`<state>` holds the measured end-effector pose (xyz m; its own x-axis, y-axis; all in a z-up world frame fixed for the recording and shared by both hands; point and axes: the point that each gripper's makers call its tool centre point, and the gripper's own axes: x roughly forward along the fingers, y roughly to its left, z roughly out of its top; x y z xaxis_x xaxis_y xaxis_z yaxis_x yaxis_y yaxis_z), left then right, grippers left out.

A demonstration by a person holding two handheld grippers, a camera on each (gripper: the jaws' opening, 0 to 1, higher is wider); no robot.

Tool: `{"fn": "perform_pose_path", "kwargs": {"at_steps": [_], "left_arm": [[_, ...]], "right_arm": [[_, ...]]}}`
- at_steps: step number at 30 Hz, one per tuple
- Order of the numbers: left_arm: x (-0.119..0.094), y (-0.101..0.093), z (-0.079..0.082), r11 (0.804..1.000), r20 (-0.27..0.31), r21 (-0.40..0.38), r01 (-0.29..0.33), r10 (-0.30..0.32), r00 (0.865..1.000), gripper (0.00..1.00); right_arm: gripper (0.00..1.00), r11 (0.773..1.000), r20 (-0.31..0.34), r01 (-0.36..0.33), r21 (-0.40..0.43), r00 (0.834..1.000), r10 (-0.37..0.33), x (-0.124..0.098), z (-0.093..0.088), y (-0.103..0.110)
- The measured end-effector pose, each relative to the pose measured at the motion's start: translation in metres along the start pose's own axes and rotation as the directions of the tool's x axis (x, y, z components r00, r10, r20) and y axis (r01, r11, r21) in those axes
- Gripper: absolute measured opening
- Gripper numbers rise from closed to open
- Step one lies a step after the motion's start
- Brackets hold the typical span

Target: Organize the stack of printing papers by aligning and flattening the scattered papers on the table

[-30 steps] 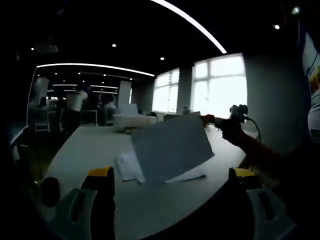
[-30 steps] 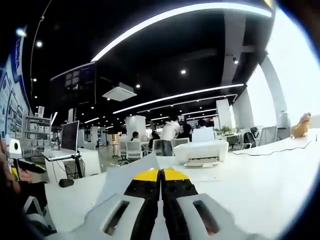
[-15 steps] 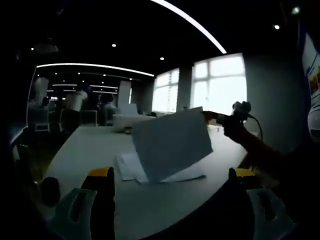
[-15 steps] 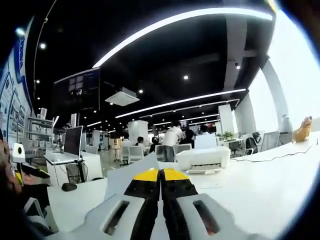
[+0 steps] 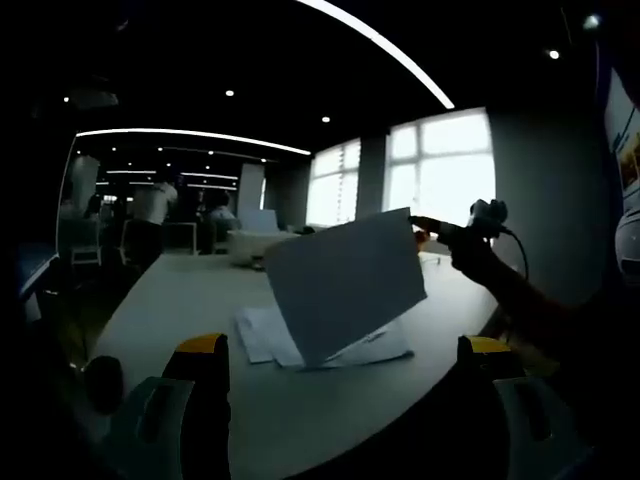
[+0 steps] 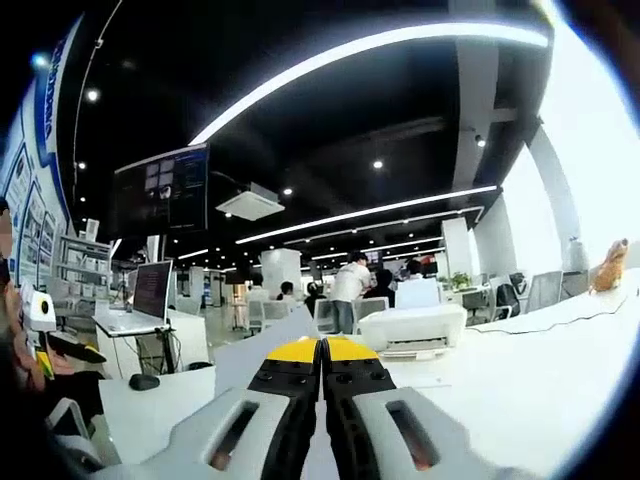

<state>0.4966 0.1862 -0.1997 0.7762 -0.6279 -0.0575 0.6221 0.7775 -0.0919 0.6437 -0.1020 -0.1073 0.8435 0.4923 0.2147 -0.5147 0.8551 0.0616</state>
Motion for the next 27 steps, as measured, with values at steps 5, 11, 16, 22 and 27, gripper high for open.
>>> {"fn": "perform_pose_path", "kwargs": {"at_steps": [5,11,16,22,27], "left_arm": [[0.0,0.003,-0.001,1.0,-0.001,-0.007,-0.003,0.003,1.0,0.97],[0.0,0.005,-0.001,1.0,0.004,-0.009,-0.001,0.001,1.0,0.97],[0.0,0.009,-0.005,1.0,0.001,-0.016,-0.009,0.009,1.0,0.97],[0.0,0.014,-0.005,1.0,0.006,-0.023,-0.011,0.011,1.0,0.97],[0.002,0.015,-0.005,1.0,0.012,-0.03,-0.004,0.004,1.0,0.97]], "right_arm": [[0.0,1.0,0.0,-0.009,-0.004,1.0,0.009,0.002,0.001,0.005],[0.0,1.0,0.01,-0.015,-0.011,1.0,0.015,0.004,0.006,0.009],[0.0,0.999,0.019,-0.032,-0.016,0.999,0.032,0.008,0.012,0.017],[0.0,0.998,0.014,-0.046,-0.036,0.999,0.046,0.012,0.015,0.024],[0.0,0.998,0.029,-0.044,-0.038,0.999,0.045,0.009,0.022,0.025]]}}
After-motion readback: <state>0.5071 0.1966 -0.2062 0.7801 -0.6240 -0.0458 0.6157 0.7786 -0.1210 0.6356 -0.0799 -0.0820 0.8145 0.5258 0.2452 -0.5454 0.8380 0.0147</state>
